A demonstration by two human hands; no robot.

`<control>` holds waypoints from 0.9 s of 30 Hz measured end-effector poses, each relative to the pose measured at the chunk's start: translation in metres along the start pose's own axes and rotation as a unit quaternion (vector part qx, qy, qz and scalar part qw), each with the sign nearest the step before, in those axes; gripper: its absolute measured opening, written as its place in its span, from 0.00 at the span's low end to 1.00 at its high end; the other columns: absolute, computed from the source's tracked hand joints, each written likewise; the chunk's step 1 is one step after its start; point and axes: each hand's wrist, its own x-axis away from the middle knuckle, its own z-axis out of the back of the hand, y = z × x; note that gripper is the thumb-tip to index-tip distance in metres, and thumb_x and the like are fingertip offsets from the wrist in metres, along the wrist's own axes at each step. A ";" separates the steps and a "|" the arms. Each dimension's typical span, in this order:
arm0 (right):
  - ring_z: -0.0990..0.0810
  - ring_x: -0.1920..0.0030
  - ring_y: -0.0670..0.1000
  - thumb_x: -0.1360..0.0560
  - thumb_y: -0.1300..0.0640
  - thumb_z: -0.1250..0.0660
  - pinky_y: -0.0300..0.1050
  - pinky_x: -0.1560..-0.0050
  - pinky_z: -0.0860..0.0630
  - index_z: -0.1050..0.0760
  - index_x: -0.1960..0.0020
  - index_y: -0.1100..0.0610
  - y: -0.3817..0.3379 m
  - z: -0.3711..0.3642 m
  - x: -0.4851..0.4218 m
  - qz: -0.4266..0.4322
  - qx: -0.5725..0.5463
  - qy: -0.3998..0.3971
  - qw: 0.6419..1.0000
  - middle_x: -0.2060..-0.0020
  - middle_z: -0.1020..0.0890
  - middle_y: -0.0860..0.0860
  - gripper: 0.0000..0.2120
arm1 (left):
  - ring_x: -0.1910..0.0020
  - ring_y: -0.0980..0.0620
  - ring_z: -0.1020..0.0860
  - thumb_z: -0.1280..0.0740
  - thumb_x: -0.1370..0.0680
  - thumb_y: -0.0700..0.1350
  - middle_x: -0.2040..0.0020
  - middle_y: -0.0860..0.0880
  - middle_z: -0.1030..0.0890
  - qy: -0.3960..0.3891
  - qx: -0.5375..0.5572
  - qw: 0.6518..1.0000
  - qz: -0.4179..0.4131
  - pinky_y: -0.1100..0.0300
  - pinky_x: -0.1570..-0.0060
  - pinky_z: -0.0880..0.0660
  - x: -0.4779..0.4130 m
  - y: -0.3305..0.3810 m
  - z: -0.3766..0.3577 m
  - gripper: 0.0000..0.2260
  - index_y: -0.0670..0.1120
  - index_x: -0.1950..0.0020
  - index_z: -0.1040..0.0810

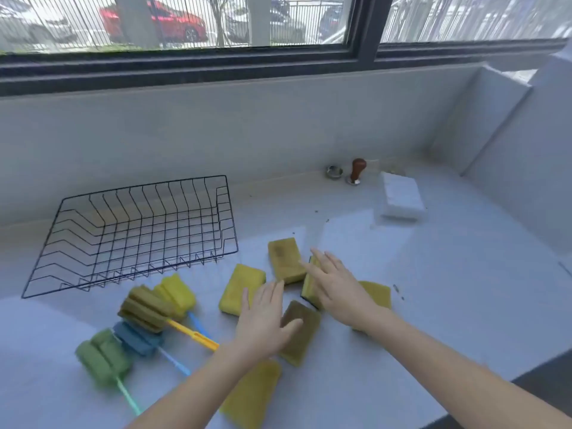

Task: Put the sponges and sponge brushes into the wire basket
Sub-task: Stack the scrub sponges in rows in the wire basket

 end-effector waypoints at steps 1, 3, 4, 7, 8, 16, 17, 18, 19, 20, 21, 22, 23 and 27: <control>0.54 0.23 0.54 0.24 0.67 0.45 0.56 0.27 0.42 0.45 0.26 0.48 0.004 -0.003 0.000 0.001 -0.003 -0.029 1.000 0.22 0.53 0.49 0.30 | 0.24 0.50 0.48 0.44 0.23 0.61 0.23 0.47 0.44 -0.022 0.012 0.999 0.020 0.43 0.26 0.58 0.001 0.000 -0.006 0.35 0.46 0.24 0.54; 0.56 0.23 0.51 0.29 0.74 0.45 0.55 0.29 0.37 0.45 0.26 0.48 0.015 -0.008 -0.001 0.009 0.008 -0.072 0.997 0.22 0.54 0.48 0.36 | 0.27 0.49 0.40 0.42 0.24 0.60 0.27 0.46 0.36 -0.051 0.031 0.997 0.048 0.44 0.27 0.53 0.001 -0.004 -0.020 0.35 0.46 0.24 0.52; 0.56 0.23 0.51 0.30 0.75 0.43 0.55 0.31 0.34 0.45 0.26 0.47 0.018 -0.011 -0.001 0.015 0.018 -0.081 0.996 0.22 0.54 0.48 0.38 | 0.29 0.49 0.37 0.41 0.25 0.59 0.29 0.46 0.33 -0.048 0.038 0.997 0.056 0.45 0.27 0.53 0.003 -0.006 -0.025 0.35 0.46 0.25 0.51; 0.54 0.24 0.52 0.31 0.74 0.42 0.52 0.35 0.30 0.45 0.26 0.48 0.027 -0.022 -0.005 0.026 0.039 -0.055 0.997 0.23 0.51 0.49 0.39 | 0.34 0.49 0.30 0.39 0.27 0.58 0.37 0.48 0.25 -0.018 0.016 0.998 0.065 0.44 0.27 0.54 0.001 -0.006 -0.038 0.35 0.45 0.26 0.48; 0.53 0.24 0.53 0.31 0.73 0.42 0.53 0.36 0.30 0.43 0.27 0.48 0.027 -0.025 -0.004 0.028 0.042 -0.043 0.998 0.23 0.48 0.49 0.38 | 0.35 0.49 0.29 0.39 0.27 0.58 0.39 0.49 0.23 -0.009 0.001 0.998 0.067 0.43 0.28 0.55 0.001 -0.003 -0.039 0.34 0.46 0.27 0.46; 0.35 0.38 0.55 0.33 0.64 0.35 0.50 0.43 0.34 0.30 0.43 0.48 0.037 -0.024 -0.010 0.047 0.061 0.018 0.997 0.42 0.27 0.48 0.21 | 0.36 0.49 0.32 0.32 0.30 0.55 0.40 0.51 0.26 -0.021 0.020 0.998 0.058 0.45 0.29 0.50 -0.012 0.014 -0.034 0.29 0.52 0.33 0.38; 0.33 0.41 0.55 0.34 0.63 0.34 0.49 0.45 0.35 0.30 0.46 0.49 0.041 -0.023 -0.009 0.042 0.065 0.032 0.996 0.45 0.27 0.48 0.20 | 0.37 0.49 0.32 0.31 0.31 0.53 0.41 0.52 0.27 -0.013 0.029 0.998 0.047 0.48 0.31 0.47 -0.013 0.016 -0.032 0.26 0.53 0.36 0.36; 0.30 0.45 0.55 0.36 0.63 0.33 0.48 0.48 0.34 0.31 0.49 0.50 0.044 -0.021 -0.008 0.034 0.061 0.047 0.996 0.50 0.26 0.48 0.18 | 0.38 0.49 0.32 0.31 0.32 0.50 0.42 0.52 0.27 0.006 0.037 0.999 0.033 0.51 0.34 0.42 -0.013 0.015 -0.029 0.23 0.52 0.39 0.34; 0.29 0.49 0.55 0.38 0.61 0.32 0.47 0.52 0.35 0.32 0.52 0.50 0.047 -0.018 -0.006 0.026 0.054 0.059 0.996 0.53 0.26 0.48 0.17 | 0.41 0.48 0.32 0.32 0.32 0.46 0.44 0.52 0.28 0.038 0.040 0.998 0.017 0.54 0.39 0.37 -0.014 0.016 -0.027 0.21 0.52 0.42 0.33; 0.29 0.52 0.55 0.38 0.60 0.32 0.46 0.55 0.36 0.33 0.54 0.51 0.049 -0.016 -0.005 0.018 0.044 0.062 0.997 0.56 0.27 0.48 0.16 | 0.43 0.47 0.32 0.33 0.33 0.41 0.46 0.51 0.28 0.070 0.034 0.997 0.002 0.55 0.46 0.34 -0.014 0.015 -0.024 0.19 0.50 0.44 0.32; 0.29 0.54 0.55 0.38 0.59 0.31 0.45 0.58 0.37 0.33 0.56 0.51 0.050 -0.015 -0.004 0.016 0.037 0.064 0.997 0.58 0.27 0.48 0.15 | 0.46 0.45 0.31 0.35 0.34 0.37 0.47 0.50 0.28 0.099 0.021 0.995 -0.010 0.55 0.51 0.32 -0.014 0.013 -0.021 0.18 0.49 0.47 0.31; 0.29 0.55 0.55 0.38 0.59 0.31 0.45 0.59 0.39 0.34 0.57 0.52 0.050 -0.016 -0.002 0.017 0.037 0.060 0.997 0.58 0.27 0.48 0.15 | 0.48 0.44 0.30 0.37 0.37 0.33 0.50 0.48 0.28 0.124 0.006 0.992 -0.025 0.53 0.55 0.30 -0.012 0.011 -0.019 0.18 0.47 0.50 0.30; 0.29 0.56 0.55 0.38 0.59 0.32 0.45 0.60 0.39 0.34 0.58 0.52 0.050 -0.017 0.000 0.023 0.044 0.053 0.997 0.59 0.27 0.49 0.14 | 0.51 0.43 0.30 0.38 0.40 0.30 0.52 0.47 0.27 0.149 -0.012 0.988 -0.045 0.51 0.59 0.28 -0.008 0.008 -0.020 0.19 0.46 0.53 0.29; 0.28 0.55 0.55 0.33 0.52 0.31 0.45 0.58 0.39 0.35 0.61 0.52 0.047 -0.028 0.010 0.069 0.078 -0.001 0.995 0.59 0.27 0.50 0.11 | 0.58 0.50 0.36 0.33 0.51 0.32 0.53 0.51 0.33 0.174 -0.076 0.977 -0.100 0.59 0.60 0.34 0.013 -0.003 -0.036 0.24 0.49 0.59 0.31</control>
